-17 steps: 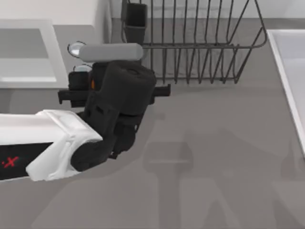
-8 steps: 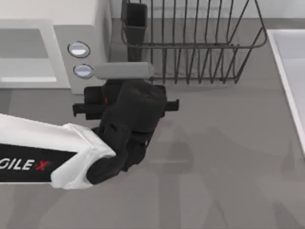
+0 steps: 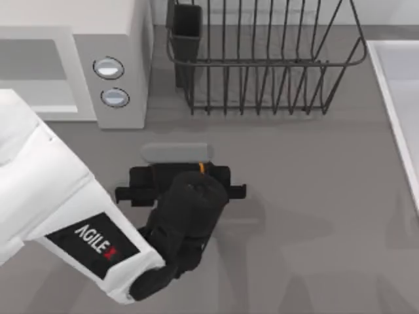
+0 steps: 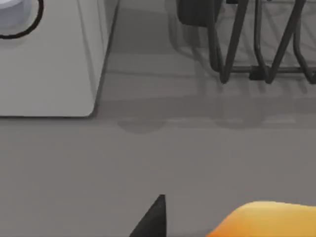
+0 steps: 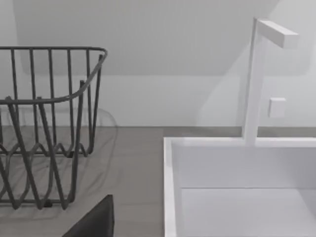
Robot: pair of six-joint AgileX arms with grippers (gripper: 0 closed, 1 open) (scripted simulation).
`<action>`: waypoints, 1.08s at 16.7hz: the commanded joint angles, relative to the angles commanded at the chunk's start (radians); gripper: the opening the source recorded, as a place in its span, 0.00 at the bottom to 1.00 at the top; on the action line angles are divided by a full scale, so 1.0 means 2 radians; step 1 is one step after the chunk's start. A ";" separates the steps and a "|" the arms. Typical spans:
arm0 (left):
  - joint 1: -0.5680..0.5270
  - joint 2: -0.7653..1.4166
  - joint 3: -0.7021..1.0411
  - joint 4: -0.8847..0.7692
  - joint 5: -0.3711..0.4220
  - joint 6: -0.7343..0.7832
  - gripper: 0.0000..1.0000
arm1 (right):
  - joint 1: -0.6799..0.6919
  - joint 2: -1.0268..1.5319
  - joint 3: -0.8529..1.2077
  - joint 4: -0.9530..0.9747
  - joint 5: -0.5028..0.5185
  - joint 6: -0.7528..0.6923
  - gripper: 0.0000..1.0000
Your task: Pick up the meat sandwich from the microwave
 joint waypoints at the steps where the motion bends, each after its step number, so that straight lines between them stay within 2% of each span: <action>1: 0.000 0.008 -0.004 0.010 0.001 0.000 0.00 | 0.000 0.000 0.000 0.000 0.000 0.000 1.00; 6: -0.001 0.012 -0.007 0.016 0.001 0.000 0.00 | 0.000 0.000 0.000 0.000 0.000 0.000 1.00; 18: -0.001 0.012 -0.007 0.016 0.001 0.000 0.90 | 0.000 0.000 0.000 0.000 0.000 0.000 1.00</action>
